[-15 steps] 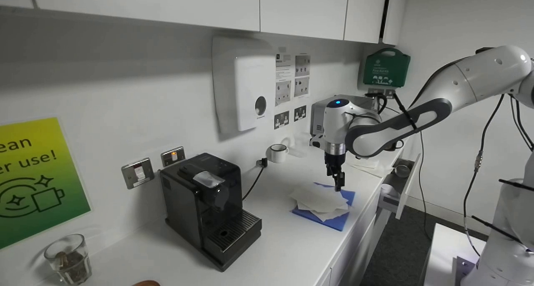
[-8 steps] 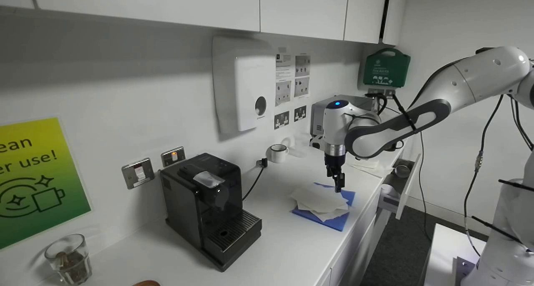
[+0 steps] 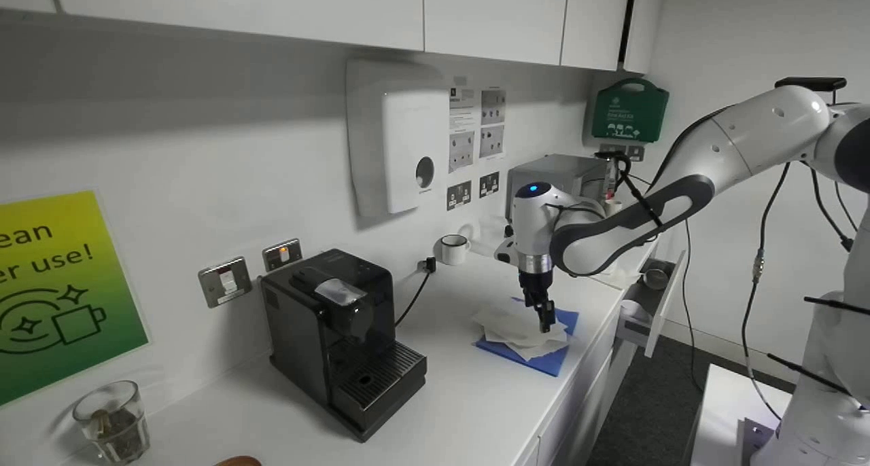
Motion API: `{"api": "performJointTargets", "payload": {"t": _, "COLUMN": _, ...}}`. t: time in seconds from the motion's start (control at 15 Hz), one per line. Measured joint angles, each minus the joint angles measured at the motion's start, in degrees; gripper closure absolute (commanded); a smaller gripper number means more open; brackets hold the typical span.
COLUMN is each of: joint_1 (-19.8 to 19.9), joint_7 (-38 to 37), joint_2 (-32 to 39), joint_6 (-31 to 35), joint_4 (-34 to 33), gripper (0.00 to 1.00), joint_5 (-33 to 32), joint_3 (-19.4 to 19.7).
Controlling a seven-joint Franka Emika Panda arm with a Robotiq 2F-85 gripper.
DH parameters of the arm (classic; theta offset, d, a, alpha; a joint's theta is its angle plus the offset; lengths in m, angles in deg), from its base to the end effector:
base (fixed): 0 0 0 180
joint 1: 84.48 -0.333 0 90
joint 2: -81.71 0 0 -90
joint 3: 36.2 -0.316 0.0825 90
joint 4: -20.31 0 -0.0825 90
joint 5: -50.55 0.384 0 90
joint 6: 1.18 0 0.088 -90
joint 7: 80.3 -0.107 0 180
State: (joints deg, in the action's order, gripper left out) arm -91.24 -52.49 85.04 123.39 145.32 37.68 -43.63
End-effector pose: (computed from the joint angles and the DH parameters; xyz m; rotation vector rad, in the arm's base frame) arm 0.5203 0.1225 0.3586 2.6997 1.2494 -0.1261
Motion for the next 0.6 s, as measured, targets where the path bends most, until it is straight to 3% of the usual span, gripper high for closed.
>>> {"api": "performJointTargets", "payload": {"t": 0.6, "joint_1": -0.91, "joint_7": -0.02, "joint_2": 5.74, "joint_6": 0.00, "joint_4": -2.21, "gripper": 0.00, "joint_5": 0.85, "joint_3": -1.89}}
